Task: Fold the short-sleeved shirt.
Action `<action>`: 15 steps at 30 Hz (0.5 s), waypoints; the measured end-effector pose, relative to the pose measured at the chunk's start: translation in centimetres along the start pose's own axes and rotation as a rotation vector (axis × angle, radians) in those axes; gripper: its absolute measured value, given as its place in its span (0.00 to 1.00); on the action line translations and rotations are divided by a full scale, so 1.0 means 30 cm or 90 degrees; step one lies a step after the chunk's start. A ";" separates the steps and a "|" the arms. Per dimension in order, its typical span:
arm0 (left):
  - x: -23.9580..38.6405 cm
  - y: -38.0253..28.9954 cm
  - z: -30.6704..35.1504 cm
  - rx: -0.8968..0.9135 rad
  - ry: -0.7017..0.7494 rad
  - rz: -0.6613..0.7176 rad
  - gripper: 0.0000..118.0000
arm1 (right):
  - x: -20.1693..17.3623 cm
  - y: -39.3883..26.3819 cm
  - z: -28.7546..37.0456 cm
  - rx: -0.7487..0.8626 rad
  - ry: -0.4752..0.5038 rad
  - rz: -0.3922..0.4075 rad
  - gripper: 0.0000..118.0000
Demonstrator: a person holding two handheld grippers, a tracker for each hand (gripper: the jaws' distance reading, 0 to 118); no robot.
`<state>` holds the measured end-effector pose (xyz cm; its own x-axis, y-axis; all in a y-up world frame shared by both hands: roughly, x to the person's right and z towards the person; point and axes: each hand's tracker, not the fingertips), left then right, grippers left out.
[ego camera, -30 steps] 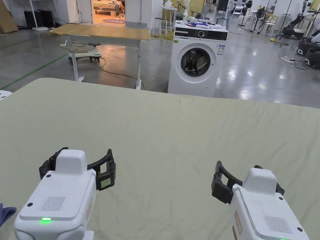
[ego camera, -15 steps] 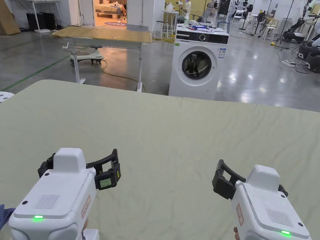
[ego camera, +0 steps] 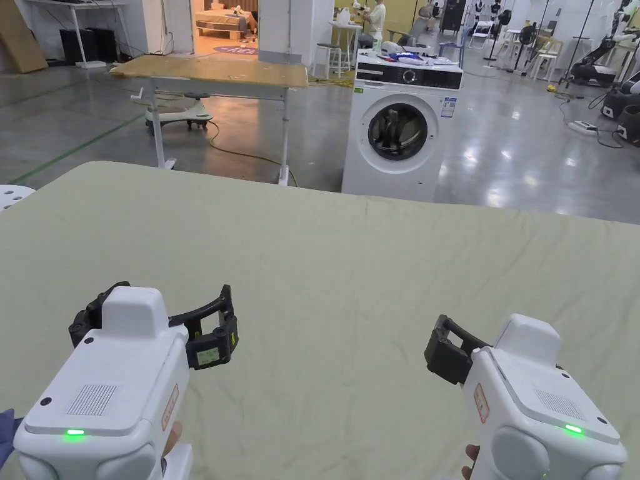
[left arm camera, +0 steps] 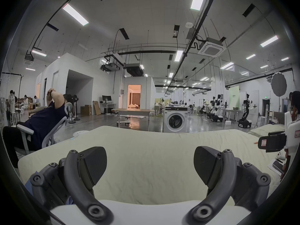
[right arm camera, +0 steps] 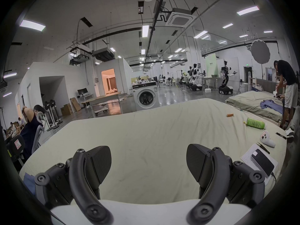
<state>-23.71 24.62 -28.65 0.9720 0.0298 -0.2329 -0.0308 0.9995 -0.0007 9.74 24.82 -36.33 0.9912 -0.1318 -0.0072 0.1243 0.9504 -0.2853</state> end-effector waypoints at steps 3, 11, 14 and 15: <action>0.007 -0.001 -0.009 -0.016 0.000 -0.006 0.92 | -0.009 0.006 -0.006 -0.013 -0.015 0.002 0.83; 0.019 -0.011 -0.021 -0.051 -0.011 -0.013 0.92 | -0.012 0.004 -0.016 -0.028 -0.012 0.011 0.84; 0.028 -0.011 -0.025 -0.057 -0.011 -0.027 0.92 | -0.017 0.008 -0.017 -0.028 -0.016 0.020 0.85; 0.031 -0.011 -0.025 -0.058 -0.009 -0.035 0.92 | -0.017 0.009 -0.019 -0.028 -0.015 0.023 0.85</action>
<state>-22.97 24.32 -29.61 0.9760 -0.0249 -0.2162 0.0027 0.9948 -0.1022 9.24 24.98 -36.95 0.9960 -0.0898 0.0041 0.0862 0.9412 -0.3267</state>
